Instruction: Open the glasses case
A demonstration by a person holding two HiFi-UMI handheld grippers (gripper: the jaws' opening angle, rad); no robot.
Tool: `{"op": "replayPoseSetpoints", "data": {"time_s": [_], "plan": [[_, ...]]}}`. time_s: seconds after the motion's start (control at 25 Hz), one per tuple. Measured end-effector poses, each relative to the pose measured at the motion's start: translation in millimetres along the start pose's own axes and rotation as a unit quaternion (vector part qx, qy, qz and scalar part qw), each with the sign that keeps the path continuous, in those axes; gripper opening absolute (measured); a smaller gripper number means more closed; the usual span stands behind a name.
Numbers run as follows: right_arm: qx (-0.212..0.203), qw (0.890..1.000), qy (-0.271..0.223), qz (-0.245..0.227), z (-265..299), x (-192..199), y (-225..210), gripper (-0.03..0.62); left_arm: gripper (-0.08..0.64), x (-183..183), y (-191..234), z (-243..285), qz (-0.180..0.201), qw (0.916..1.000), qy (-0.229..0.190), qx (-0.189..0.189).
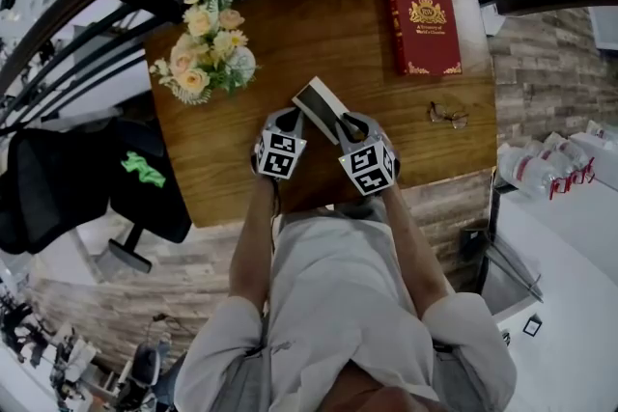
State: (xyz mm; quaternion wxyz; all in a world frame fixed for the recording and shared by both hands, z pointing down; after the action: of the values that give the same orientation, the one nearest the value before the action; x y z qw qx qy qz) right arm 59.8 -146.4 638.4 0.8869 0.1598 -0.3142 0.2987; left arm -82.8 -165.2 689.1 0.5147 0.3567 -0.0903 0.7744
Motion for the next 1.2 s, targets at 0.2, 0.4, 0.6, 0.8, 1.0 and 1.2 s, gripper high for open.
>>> {"op": "replayPoseSetpoints", "data": {"time_s": [0.2,0.4,0.6,0.8,1.0,1.2], "plan": [[0.007,1.000,0.000,0.008,-2.3,1.9,-7.9,0.049,0.020,-0.2,-0.8,0.2,-0.001,1.0000,0.000,0.000],[0.016,1.000,0.001,0.017,-3.2,3.9,-14.5,0.034,0.020,0.0,0.0,0.1,0.000,1.0000,0.001,-0.002],[0.019,1.000,0.000,0.021,-4.5,4.2,-16.2,0.031,0.020,0.8,0.3,-1.6,0.000,1.0000,0.000,-0.003],[0.028,0.999,-0.005,0.030,-4.6,5.3,-22.6,0.025,0.020,0.4,0.1,-0.3,-0.001,1.0000,0.001,-0.002],[0.036,0.999,-0.001,0.041,-5.5,8.3,-27.9,0.020,0.020,0.4,1.2,-0.9,0.000,1.0000,0.001,-0.003],[0.043,0.998,-0.007,0.051,-6.1,8.7,-33.3,0.020,0.020,0.7,1.5,-1.4,-0.001,1.0000,0.001,-0.003]]}}
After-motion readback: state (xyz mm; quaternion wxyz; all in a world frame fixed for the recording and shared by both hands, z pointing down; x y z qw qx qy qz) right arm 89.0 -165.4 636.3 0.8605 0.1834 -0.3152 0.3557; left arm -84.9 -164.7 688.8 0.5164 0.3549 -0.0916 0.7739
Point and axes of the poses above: the fingertips, and each gripper's own axes: z forward along the fingers, y to its left, x out of its underside, the point moved 6 cm from there along -z, backward along the fingers, and after that the axes turned 8 degrees about -z, right-handed, at the moved point
